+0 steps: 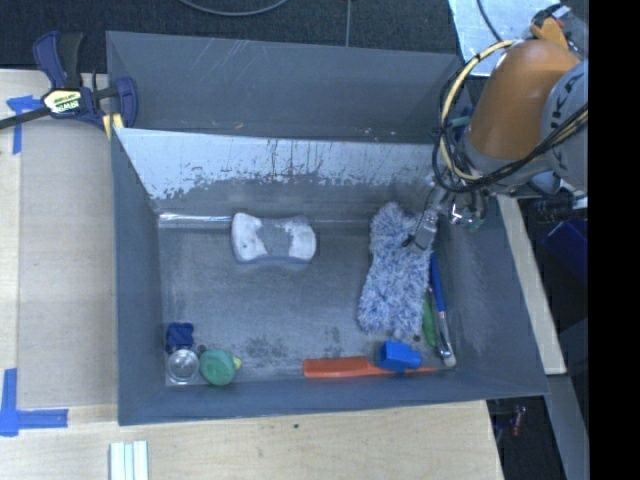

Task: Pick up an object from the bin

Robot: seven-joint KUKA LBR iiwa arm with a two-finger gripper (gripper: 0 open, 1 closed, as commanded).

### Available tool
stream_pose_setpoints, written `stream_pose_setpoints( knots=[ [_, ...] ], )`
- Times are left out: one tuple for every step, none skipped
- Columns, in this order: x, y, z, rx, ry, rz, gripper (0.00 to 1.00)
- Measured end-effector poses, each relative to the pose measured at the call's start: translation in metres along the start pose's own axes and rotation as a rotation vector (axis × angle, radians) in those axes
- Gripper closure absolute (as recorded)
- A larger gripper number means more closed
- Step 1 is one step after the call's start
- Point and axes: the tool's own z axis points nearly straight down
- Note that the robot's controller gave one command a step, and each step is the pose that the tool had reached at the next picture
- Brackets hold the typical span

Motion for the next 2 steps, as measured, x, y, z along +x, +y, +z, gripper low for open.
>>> stream_pose_setpoints(
  knots=[
    [0.102,-0.069,0.063,0.006,0.023,0.080,0.00],
    [0.059,-0.012,0.069,0.002,-0.002,0.077,0.00]
  ],
)
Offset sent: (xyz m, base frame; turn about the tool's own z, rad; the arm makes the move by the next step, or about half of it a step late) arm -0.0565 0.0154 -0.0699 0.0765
